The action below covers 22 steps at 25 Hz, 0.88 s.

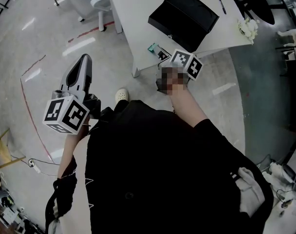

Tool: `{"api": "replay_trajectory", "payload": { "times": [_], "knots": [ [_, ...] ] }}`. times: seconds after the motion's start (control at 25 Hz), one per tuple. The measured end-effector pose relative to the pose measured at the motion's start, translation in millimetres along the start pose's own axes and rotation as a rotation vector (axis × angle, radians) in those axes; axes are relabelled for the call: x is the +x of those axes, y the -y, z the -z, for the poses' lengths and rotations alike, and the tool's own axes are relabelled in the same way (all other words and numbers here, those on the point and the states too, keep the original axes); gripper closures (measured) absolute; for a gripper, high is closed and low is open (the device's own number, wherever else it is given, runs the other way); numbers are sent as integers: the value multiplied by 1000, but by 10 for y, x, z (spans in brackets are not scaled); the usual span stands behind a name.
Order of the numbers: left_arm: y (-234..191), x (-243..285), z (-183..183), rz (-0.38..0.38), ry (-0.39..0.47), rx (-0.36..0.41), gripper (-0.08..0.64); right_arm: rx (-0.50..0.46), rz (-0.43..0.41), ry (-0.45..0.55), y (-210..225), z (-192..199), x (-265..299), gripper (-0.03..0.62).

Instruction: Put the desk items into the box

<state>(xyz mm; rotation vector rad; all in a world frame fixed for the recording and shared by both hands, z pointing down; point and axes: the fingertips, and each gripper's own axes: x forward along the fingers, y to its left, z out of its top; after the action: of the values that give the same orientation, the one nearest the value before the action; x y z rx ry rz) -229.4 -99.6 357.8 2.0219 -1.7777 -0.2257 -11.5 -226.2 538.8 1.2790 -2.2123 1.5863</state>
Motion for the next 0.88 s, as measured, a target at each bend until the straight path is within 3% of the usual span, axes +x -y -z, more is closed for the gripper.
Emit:
{"api": "replay_trajectory", "payload": {
  "times": [0.4, 0.88],
  "knots": [
    [-19, 68, 19, 11, -14, 0, 551, 5, 0, 21, -29, -39, 10, 561],
    [-65, 187, -22, 41, -25, 1, 551, 34, 16, 33, -38, -68, 51, 580]
  ]
}}
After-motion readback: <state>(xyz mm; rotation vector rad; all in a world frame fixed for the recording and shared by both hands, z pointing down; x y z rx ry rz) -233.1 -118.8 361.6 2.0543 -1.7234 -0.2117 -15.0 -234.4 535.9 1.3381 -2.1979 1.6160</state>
